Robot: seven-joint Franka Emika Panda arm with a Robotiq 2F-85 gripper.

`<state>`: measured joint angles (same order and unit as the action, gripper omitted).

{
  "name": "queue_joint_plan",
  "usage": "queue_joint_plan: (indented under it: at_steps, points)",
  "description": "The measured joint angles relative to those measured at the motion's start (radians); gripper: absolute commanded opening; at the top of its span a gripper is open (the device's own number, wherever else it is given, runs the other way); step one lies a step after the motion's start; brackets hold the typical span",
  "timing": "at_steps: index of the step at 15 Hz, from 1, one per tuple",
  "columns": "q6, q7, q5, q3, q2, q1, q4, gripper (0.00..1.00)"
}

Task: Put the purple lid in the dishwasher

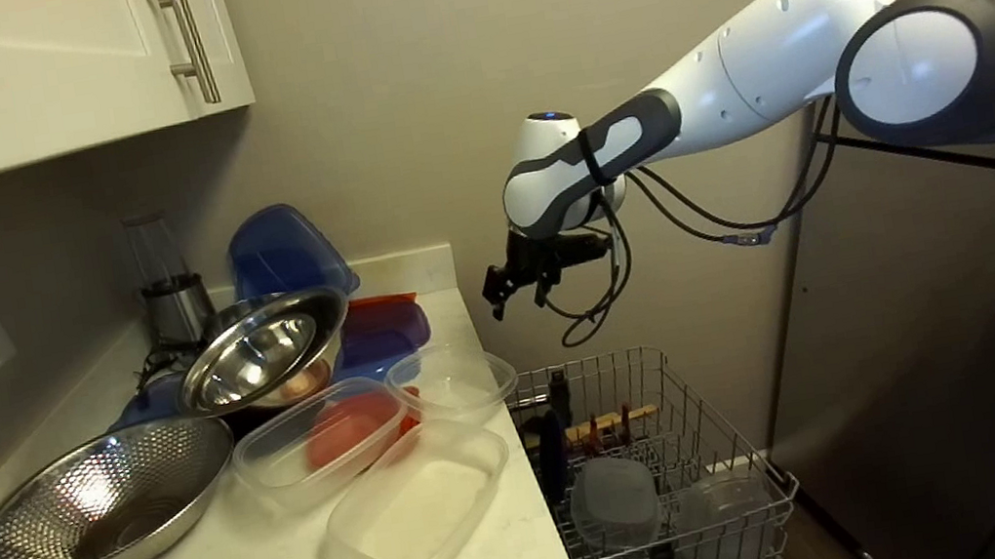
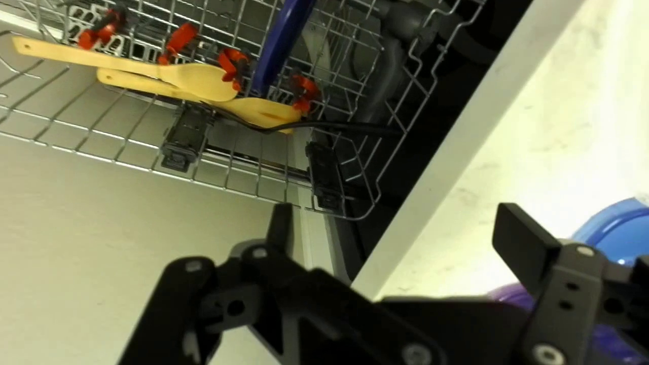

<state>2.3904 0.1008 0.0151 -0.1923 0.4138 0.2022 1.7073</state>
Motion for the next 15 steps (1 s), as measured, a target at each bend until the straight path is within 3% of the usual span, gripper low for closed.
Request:
queue_joint_plan:
  at_steps: [7,15]
  points:
    - [0.082,0.022,0.174,-0.015,0.099,0.001,-0.121,1.00]
    - [0.085,0.022,0.191,-0.018,0.110,0.000,-0.133,1.00]
